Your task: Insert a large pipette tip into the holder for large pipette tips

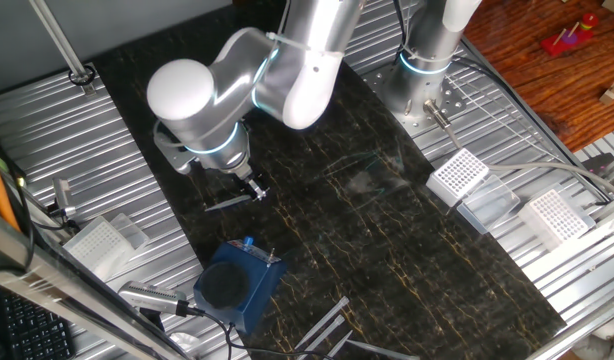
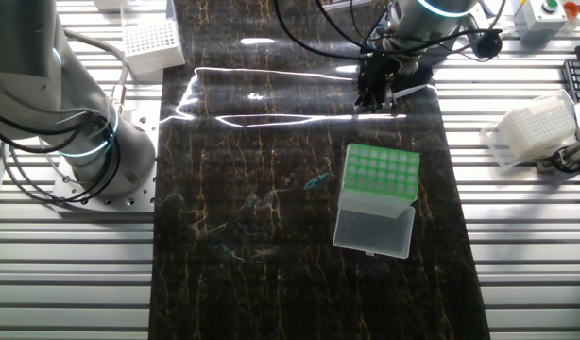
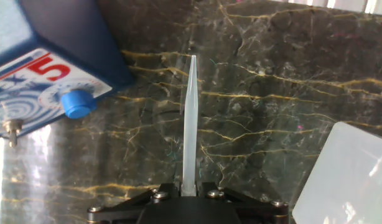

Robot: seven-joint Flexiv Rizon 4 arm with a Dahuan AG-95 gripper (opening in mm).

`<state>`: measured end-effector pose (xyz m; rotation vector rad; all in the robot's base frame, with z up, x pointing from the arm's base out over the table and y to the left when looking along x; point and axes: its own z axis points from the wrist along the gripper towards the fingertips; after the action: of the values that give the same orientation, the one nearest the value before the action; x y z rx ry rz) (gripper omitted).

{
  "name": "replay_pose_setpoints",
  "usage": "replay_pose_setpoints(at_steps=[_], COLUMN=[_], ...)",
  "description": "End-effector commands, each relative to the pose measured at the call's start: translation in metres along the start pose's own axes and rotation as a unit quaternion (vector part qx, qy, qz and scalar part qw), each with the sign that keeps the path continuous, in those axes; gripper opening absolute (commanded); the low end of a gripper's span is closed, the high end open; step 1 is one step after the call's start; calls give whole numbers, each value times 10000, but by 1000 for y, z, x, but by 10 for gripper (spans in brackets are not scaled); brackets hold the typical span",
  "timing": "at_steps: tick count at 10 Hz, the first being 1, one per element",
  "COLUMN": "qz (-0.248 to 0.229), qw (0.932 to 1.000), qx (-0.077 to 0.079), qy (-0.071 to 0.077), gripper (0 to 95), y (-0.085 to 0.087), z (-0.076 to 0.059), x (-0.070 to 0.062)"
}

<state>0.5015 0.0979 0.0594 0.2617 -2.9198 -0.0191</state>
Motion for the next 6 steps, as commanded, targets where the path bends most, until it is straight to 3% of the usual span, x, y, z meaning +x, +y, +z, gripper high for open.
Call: replay_pose_setpoints(at_steps=[1, 2, 3, 6], qz=[-8, 25, 30, 10], qw=[10000, 10000, 10000, 10000], qx=[-5, -6, -6, -2], qy=[1, 1, 0, 5], gripper=[0, 0, 190, 190], y=[0, 0, 0, 0], z=[0, 0, 0, 0], x=[0, 0, 0, 0])
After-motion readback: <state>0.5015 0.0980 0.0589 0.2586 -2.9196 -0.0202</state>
